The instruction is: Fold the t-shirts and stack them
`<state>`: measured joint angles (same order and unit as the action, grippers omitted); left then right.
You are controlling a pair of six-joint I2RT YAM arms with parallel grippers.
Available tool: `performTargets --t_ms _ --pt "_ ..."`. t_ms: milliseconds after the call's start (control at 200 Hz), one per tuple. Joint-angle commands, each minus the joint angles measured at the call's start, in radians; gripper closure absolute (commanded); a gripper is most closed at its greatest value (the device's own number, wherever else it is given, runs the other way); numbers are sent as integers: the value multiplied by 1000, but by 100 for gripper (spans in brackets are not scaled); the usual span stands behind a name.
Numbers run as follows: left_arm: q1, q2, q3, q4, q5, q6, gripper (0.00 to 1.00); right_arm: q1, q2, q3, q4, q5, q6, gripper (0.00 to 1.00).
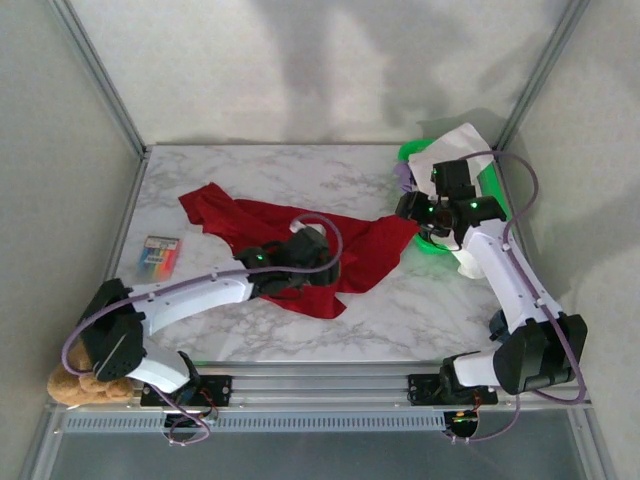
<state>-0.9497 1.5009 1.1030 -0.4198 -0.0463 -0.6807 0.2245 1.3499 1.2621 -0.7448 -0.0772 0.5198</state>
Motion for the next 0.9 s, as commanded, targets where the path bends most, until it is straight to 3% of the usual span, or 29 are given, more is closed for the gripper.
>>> performTargets --t_ms 0,60,205,340,436,591,896 --pt "-62 60 89 -82 -44 -85 45 -26 -27 -15 -27 -31 -2 35" --pt "-92 121 133 -100 -26 -91 45 -37 -49 -39 -14 -30 9 35" --pt "-170 274 250 -227 -111 -97 46 -66 -73 -43 -11 -46 13 35" --pt "-201 349 244 -277 -106 -115 45 -88 -66 -13 -38 -42 -13 35" --pt "-207 386 231 -252 -51 -116 45 -106 -64 -27 -30 -53 -12 35" --pt "-211 438 248 -244 -61 -123 52 -112 -59 -67 16 -114 26 36" --pt "-203 517 273 -231 -89 -155 60 -112 -66 -58 -1 -94 22 36"
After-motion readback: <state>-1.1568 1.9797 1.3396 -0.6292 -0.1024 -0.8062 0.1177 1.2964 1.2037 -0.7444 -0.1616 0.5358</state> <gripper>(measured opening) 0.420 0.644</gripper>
